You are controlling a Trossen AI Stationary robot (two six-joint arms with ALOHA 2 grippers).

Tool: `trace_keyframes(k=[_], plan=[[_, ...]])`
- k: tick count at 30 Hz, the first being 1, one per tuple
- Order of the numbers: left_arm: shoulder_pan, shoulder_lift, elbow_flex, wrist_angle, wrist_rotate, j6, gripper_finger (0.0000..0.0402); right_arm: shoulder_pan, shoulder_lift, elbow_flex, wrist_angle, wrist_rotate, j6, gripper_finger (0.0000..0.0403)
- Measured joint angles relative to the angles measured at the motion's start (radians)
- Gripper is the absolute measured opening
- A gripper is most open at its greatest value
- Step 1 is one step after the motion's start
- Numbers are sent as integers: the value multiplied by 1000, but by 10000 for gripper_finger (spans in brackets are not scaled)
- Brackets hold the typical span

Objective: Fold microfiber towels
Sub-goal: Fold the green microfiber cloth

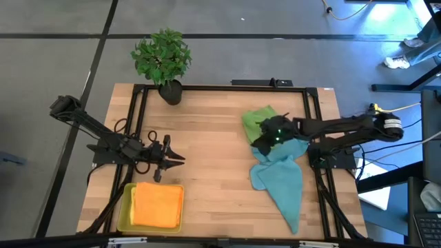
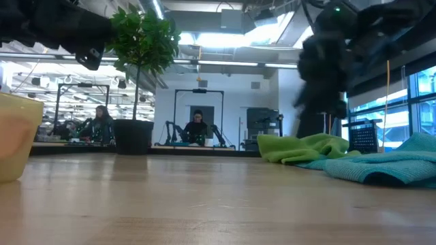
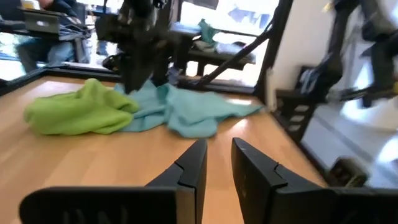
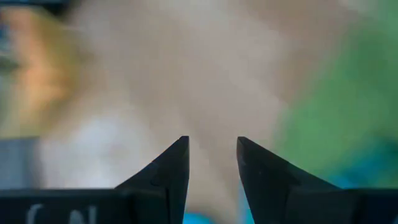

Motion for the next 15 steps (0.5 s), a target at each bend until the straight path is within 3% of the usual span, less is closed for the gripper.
trace_keyframes(k=[4,6,15], plan=[[-11,0,0,67,39,2,66,32,-63,0,-234,280,88,135],[-19,0,0,84,38,20,66,38,-83,0,-288,352,91,135],[-24,0,0,86,29,52,66,38,-56,0,-235,345,89,135]])
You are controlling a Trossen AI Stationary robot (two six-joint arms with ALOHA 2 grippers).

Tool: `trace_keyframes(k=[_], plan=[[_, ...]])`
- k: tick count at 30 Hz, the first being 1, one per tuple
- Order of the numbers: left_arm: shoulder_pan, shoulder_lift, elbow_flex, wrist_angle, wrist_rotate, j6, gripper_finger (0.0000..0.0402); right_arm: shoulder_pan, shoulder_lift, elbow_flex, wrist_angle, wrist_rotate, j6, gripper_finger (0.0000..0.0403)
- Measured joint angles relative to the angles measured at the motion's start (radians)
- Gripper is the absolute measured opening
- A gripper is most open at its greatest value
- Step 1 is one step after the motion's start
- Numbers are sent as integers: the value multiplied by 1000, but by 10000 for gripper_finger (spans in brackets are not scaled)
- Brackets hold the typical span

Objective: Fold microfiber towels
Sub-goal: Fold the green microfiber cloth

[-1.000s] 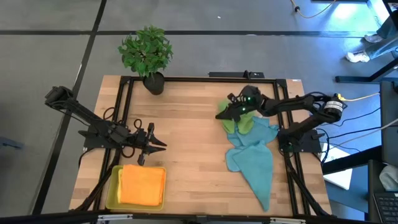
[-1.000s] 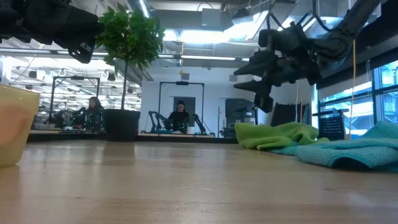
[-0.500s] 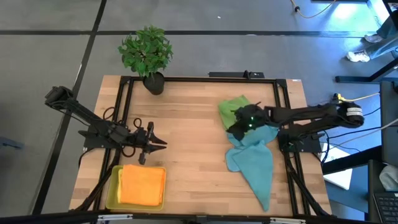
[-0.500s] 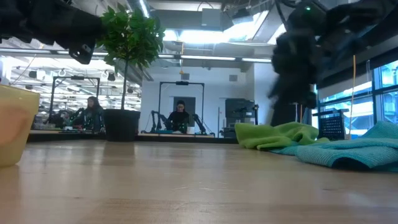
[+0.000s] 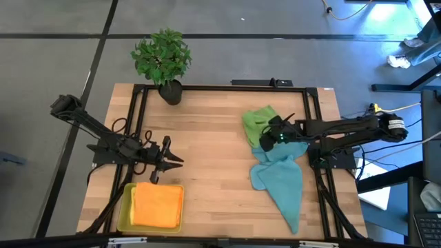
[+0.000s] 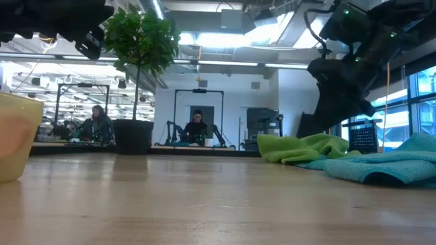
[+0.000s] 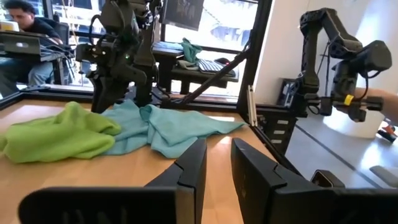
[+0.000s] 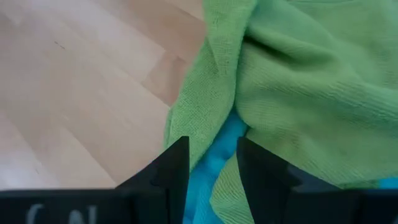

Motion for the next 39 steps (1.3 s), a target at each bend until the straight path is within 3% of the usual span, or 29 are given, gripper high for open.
trace_keyframes(k=[7,19,26,31,39], plan=[[0,0,0,0,-19,2,66,-22,107,0,94,-7,-72,135],[7,0,0,-4,-24,2,66,-142,262,0,202,-143,-129,135],[7,0,0,-4,-24,2,66,-142,260,0,226,-237,-128,135],[7,0,0,-5,-23,2,66,-149,223,34,2,-169,-107,135],[7,0,0,-5,-23,8,66,-170,236,39,124,-231,-101,135]])
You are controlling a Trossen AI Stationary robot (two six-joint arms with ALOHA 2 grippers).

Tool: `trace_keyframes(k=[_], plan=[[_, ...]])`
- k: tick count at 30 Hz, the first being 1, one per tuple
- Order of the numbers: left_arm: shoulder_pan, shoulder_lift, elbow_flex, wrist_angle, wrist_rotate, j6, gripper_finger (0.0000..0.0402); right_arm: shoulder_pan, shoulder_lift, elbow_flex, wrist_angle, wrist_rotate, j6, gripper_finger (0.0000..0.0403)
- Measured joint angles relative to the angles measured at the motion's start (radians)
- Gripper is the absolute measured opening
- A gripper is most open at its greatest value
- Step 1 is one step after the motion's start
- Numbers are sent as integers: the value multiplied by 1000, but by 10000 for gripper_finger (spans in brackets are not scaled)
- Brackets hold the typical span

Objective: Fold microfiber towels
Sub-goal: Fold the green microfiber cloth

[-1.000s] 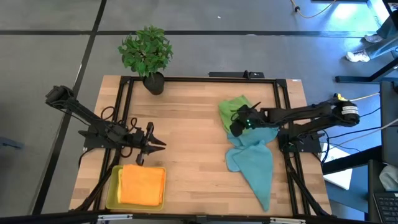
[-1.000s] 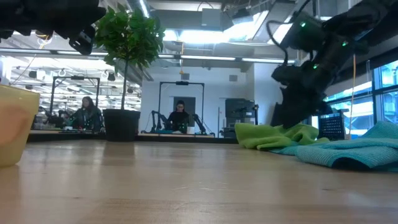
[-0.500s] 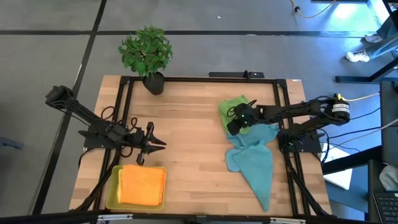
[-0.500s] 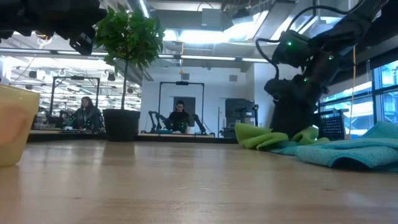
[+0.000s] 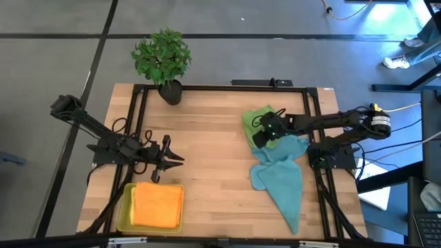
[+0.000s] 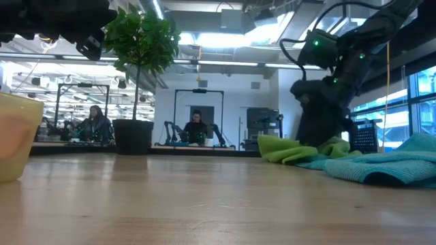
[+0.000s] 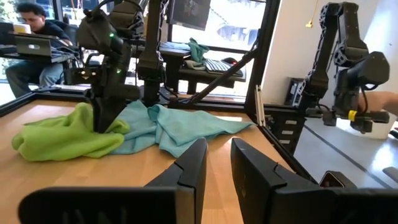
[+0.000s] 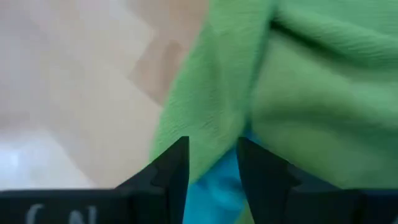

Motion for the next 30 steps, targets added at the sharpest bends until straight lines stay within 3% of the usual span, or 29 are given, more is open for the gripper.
trace_keyframes(k=[12,17,30], plan=[[-3,0,0,0,0,-7,66,-37,111,0,118,-138,20,135],[-3,0,0,8,0,-18,66,-37,123,0,238,-159,-69,131],[-3,0,0,27,10,-33,66,-19,123,70,270,-245,-161,6]])
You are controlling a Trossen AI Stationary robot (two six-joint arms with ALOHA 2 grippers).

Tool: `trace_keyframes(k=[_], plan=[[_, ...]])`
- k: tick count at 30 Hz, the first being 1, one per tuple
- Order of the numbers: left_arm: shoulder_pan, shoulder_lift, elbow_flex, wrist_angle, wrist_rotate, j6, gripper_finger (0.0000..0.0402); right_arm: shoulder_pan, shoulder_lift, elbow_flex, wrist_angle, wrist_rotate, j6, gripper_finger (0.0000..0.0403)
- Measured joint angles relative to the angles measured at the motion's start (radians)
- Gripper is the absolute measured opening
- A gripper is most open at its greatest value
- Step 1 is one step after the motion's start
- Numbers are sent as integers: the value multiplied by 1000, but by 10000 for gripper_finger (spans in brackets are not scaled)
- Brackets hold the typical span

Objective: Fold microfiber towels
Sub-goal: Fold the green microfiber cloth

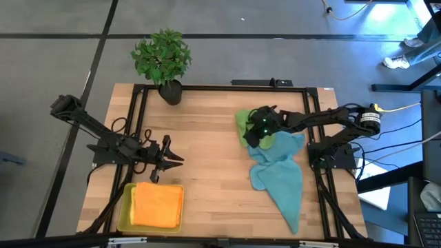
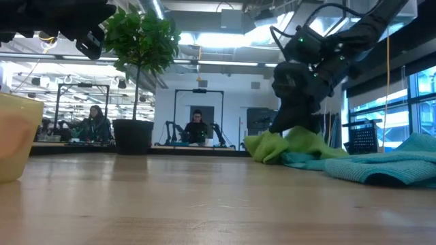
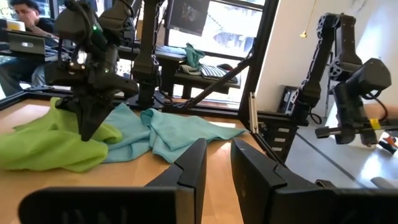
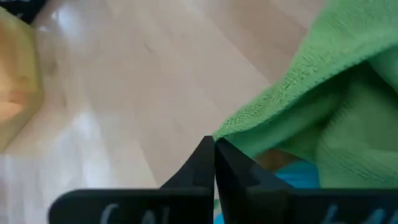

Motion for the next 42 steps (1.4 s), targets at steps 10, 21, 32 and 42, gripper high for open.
trace_keyframes(k=[10,21,32,42], plan=[[1,16,0,-1,0,53,66,42,0,125,-65,-77,-32,4],[110,120,203,-284,82,97,135,171,-1,444,-392,-9,-123,3],[216,321,399,-295,87,238,193,239,-1,632,-393,105,-117,2],[207,397,548,-290,-66,314,195,241,-1,638,-211,294,-93,2]])
